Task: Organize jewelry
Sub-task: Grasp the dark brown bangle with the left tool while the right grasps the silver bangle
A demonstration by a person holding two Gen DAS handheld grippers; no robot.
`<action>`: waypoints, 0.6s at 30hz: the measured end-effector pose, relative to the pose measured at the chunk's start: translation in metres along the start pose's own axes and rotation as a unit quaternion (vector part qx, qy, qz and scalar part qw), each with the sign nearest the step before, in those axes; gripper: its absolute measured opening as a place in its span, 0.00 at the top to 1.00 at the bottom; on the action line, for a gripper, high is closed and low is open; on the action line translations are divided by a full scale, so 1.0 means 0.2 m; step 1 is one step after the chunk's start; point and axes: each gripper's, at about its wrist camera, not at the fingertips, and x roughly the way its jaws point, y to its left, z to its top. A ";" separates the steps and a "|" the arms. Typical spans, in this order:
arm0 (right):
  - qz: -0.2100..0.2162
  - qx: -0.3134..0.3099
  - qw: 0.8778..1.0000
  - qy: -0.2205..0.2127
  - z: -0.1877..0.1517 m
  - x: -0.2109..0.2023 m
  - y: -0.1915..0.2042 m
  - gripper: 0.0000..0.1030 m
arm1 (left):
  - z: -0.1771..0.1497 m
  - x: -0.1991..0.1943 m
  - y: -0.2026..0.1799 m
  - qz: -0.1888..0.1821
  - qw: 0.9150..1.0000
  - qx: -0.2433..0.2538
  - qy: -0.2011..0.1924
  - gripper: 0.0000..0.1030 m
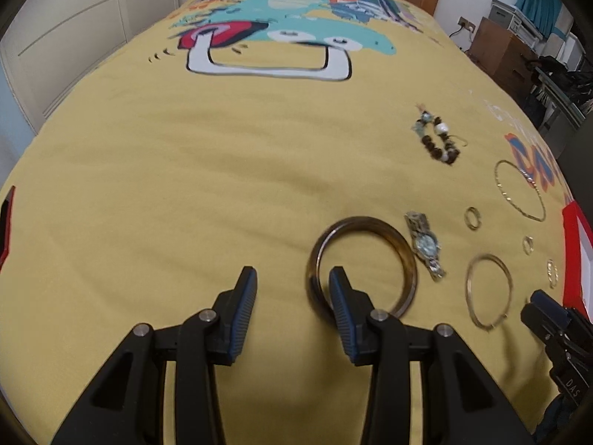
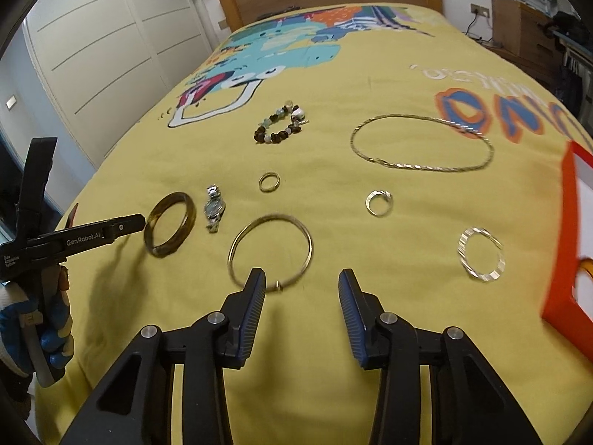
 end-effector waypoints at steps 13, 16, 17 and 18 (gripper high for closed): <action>-0.035 -0.045 0.998 0.036 0.08 0.29 0.07 0.73 | 0.03 0.16 -0.11 0.030 0.998 0.059 0.004 0.71; -0.056 -0.057 0.996 0.032 0.09 0.31 0.08 0.89 | 0.03 0.15 -0.16 0.034 0.996 0.079 0.002 0.91; -0.060 -0.051 0.996 0.031 0.09 0.31 0.07 0.94 | 0.02 0.15 -0.18 0.039 0.996 0.085 -0.001 0.92; -0.060 -0.046 0.997 0.031 0.09 0.30 0.06 0.94 | 0.01 0.14 -0.19 0.043 0.995 0.090 -0.003 0.92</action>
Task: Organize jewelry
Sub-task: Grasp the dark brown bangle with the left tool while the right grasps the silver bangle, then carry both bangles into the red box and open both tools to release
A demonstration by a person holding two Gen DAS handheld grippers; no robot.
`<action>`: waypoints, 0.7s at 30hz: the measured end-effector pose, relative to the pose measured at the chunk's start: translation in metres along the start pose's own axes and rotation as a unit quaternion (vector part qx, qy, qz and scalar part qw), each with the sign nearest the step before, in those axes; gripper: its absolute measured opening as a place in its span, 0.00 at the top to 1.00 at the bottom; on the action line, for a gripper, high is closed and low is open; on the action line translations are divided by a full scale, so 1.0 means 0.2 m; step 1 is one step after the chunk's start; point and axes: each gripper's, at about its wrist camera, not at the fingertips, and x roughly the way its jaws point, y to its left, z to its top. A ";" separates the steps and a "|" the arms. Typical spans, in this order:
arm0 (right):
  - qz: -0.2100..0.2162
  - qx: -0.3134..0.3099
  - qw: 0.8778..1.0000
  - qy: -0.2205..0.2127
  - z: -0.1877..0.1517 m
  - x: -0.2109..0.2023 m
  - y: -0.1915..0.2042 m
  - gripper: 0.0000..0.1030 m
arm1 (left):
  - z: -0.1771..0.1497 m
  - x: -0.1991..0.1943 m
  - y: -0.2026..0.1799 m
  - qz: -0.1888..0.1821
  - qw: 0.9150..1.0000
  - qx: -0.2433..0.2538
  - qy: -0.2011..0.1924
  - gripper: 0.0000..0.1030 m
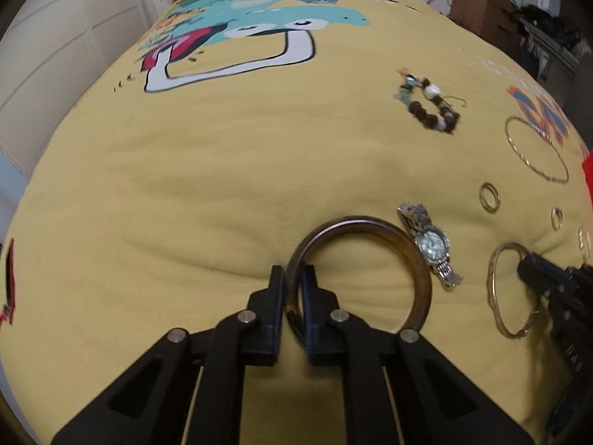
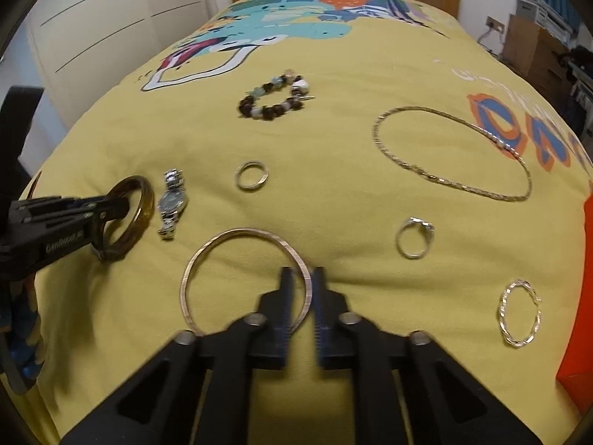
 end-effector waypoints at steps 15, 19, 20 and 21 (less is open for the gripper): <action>0.000 0.006 0.998 -0.056 -0.08 -0.38 0.00 0.96 | -0.10 -0.29 -0.09 -0.002 1.000 -0.001 -0.027 0.93; -0.005 0.011 0.997 -0.075 -0.12 -0.53 -0.02 0.97 | -0.11 -0.42 -0.14 -0.003 0.999 0.007 -0.042 0.93; -0.008 0.013 0.997 -0.081 -0.14 -0.58 -0.03 0.97 | -0.12 -0.46 -0.15 -0.004 0.999 0.010 -0.047 0.93; -0.011 0.015 0.996 -0.085 -0.15 -0.62 -0.04 0.97 | -0.12 -0.48 -0.16 -0.005 0.999 0.011 -0.050 0.93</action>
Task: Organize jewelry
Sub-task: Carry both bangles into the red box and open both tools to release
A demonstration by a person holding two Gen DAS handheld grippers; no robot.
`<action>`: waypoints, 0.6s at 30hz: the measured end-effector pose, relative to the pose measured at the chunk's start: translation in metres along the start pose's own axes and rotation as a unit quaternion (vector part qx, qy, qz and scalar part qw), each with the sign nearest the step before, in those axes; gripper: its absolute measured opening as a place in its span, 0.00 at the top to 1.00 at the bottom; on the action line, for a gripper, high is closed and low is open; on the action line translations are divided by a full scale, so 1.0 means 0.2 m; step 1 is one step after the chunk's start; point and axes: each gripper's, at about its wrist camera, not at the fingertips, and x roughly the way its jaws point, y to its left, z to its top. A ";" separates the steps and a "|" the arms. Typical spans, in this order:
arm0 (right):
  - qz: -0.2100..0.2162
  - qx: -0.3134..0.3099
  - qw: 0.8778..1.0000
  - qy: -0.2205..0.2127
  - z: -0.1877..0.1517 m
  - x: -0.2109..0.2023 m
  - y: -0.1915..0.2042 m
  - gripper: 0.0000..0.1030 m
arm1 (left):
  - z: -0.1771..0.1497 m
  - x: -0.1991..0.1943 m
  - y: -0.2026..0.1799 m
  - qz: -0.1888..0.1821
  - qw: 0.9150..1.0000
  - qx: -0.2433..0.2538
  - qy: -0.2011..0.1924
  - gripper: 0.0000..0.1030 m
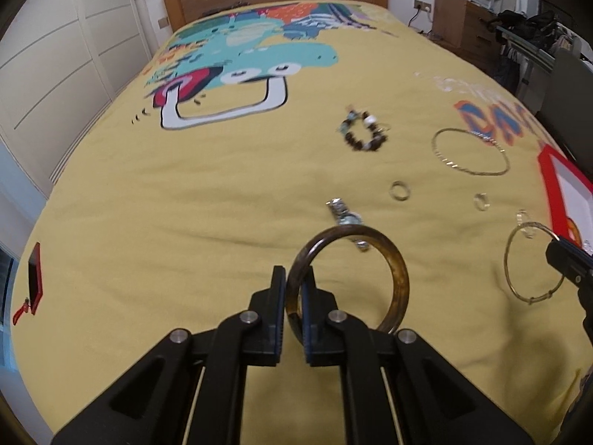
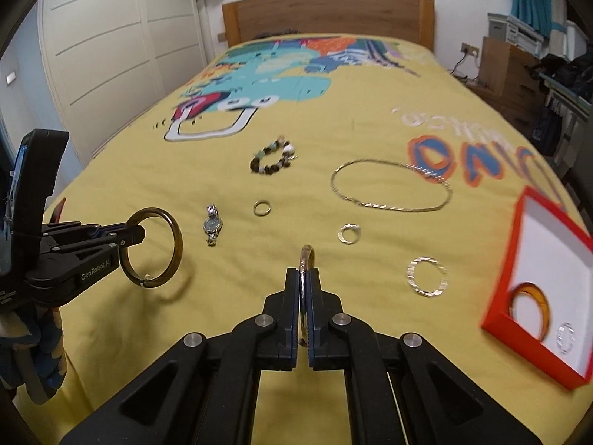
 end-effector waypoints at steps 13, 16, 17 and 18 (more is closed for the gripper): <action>-0.031 0.039 0.997 -0.055 -0.10 -0.49 -0.23 0.97 | -0.01 -0.35 -0.31 -0.043 0.998 0.037 -0.030 0.93; -0.041 0.053 0.996 -0.060 -0.13 -0.57 -0.32 0.97 | 0.01 -0.38 -0.44 -0.054 0.997 0.055 -0.031 0.93; -0.047 0.057 0.995 -0.062 -0.15 -0.59 -0.37 0.97 | 0.01 -0.39 -0.48 -0.059 0.996 0.058 -0.031 0.93; -0.052 0.060 0.995 -0.063 -0.15 -0.60 -0.41 0.97 | 0.03 -0.39 -0.54 -0.066 0.995 0.063 -0.030 0.93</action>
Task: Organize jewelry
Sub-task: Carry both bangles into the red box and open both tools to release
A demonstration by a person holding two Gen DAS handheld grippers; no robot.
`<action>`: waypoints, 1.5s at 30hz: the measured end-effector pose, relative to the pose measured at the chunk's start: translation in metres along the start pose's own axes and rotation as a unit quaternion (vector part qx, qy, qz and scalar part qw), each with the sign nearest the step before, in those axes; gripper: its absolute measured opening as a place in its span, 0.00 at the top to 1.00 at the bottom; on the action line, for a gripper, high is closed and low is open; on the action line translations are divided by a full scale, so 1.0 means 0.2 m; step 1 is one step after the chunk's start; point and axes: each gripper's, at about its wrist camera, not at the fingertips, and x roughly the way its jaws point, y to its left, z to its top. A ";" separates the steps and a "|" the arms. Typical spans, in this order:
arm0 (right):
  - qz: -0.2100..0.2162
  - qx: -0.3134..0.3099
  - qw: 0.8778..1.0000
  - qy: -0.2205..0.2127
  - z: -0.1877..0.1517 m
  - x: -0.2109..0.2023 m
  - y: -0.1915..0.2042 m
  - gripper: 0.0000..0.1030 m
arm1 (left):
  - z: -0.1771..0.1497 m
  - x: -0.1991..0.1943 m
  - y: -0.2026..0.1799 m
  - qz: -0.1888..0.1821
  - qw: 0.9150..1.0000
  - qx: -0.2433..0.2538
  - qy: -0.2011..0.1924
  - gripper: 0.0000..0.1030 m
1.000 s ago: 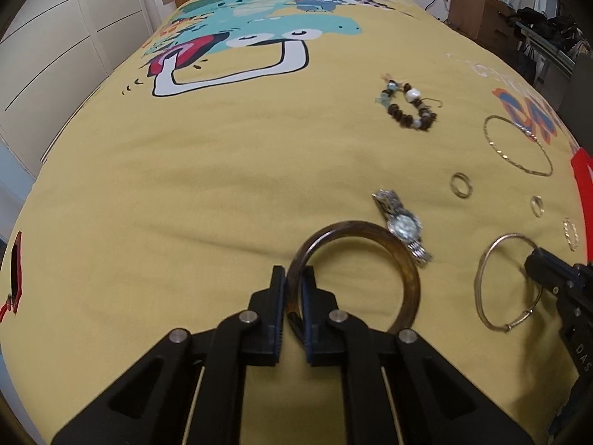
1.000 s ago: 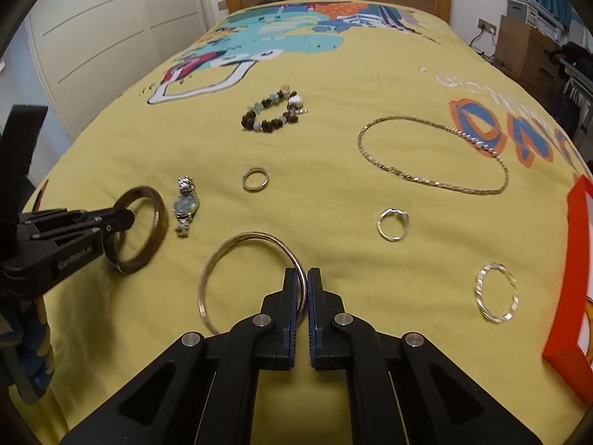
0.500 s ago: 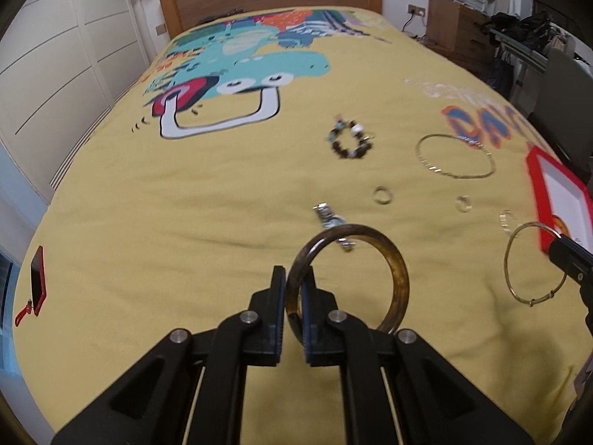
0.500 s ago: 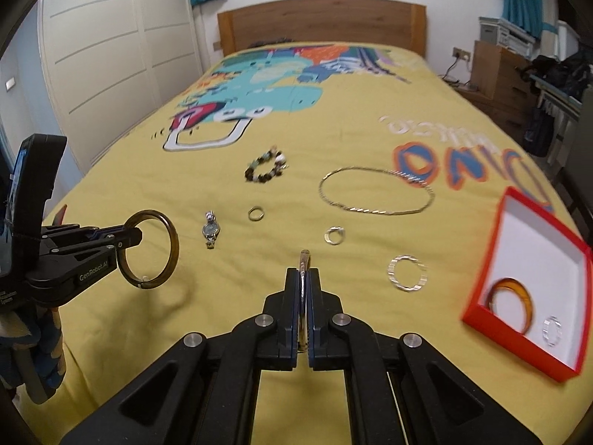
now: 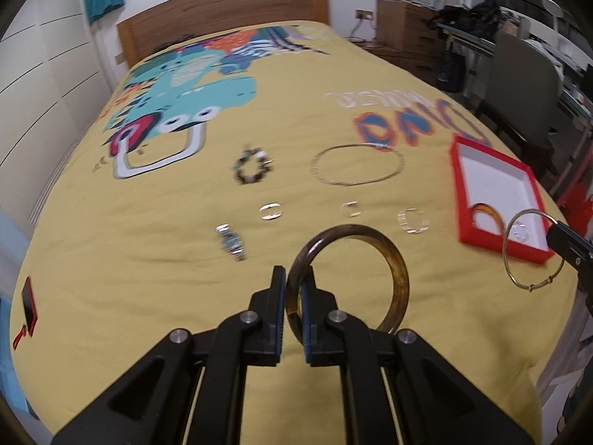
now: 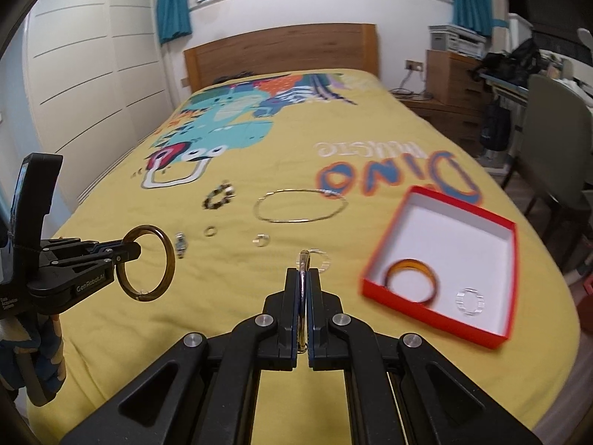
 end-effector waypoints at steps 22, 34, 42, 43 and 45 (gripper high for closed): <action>-0.064 0.049 0.997 0.009 0.24 0.33 -0.92 0.97 | 0.54 0.48 -1.09 -0.076 0.990 0.121 0.006 0.93; -0.074 0.093 0.992 0.042 0.15 0.56 -1.17 0.97 | 0.52 0.79 -1.27 -0.075 0.986 0.139 0.053 0.93; -0.095 0.107 0.988 0.056 0.11 0.59 -1.28 0.96 | 0.49 0.88 -1.28 -0.075 0.985 0.138 0.075 0.91; -0.097 0.108 0.988 0.058 0.11 0.59 -1.29 0.95 | 0.48 0.89 -1.28 -0.076 0.985 0.136 0.076 0.91; -0.100 0.108 0.987 0.062 0.09 0.60 -1.29 0.94 | 0.48 0.90 -1.28 -0.079 0.985 0.134 0.081 0.91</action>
